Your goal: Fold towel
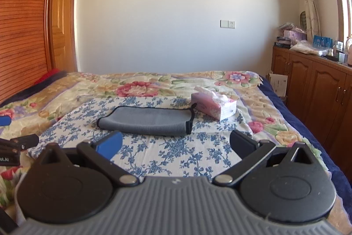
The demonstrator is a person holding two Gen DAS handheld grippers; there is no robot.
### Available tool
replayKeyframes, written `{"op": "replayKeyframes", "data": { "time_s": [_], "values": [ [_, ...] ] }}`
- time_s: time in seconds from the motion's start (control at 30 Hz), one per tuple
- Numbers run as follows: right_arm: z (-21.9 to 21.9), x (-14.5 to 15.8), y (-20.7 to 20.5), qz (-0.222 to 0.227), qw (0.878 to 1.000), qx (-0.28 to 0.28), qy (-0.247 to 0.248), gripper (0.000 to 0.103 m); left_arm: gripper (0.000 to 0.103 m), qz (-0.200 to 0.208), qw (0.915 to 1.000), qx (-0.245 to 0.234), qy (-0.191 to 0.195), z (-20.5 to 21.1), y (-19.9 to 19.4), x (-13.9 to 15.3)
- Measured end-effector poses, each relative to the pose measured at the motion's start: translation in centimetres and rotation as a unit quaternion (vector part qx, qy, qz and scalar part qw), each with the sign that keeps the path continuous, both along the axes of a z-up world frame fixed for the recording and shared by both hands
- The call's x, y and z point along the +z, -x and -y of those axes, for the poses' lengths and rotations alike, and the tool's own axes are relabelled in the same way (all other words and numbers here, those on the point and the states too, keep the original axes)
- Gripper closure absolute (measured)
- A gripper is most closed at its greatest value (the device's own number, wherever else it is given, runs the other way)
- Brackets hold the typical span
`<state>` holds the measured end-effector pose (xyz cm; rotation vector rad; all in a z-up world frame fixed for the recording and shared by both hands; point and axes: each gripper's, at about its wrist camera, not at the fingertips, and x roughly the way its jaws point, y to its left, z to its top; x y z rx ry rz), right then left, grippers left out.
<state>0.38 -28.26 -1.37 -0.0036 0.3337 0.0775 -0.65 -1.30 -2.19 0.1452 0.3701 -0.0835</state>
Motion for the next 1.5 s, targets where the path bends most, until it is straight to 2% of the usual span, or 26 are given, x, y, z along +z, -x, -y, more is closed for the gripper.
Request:
{"op": "replayKeyframes", "data": {
  "time_s": [0.3, 0.63, 1.5],
  "values": [
    [0.16, 0.41, 0.63, 0.038, 0.999, -0.01, 0.003, 0.0, 0.0, 0.028, 0.9996, 0.002, 0.002, -0.12, 0.38, 0.54],
    [0.44, 0.51, 0.81, 0.061, 0.998, -0.026, 0.003, 0.0, 0.0, 0.047, 0.9988, 0.004, 0.014, -0.47, 0.81, 1.0],
    [0.44, 0.32, 0.79, 0.063, 0.998, -0.03, 0.002, 0.0, 0.0, 0.047, 0.9988, 0.004, 0.013, -0.63, 0.79, 0.98]
  ]
}}
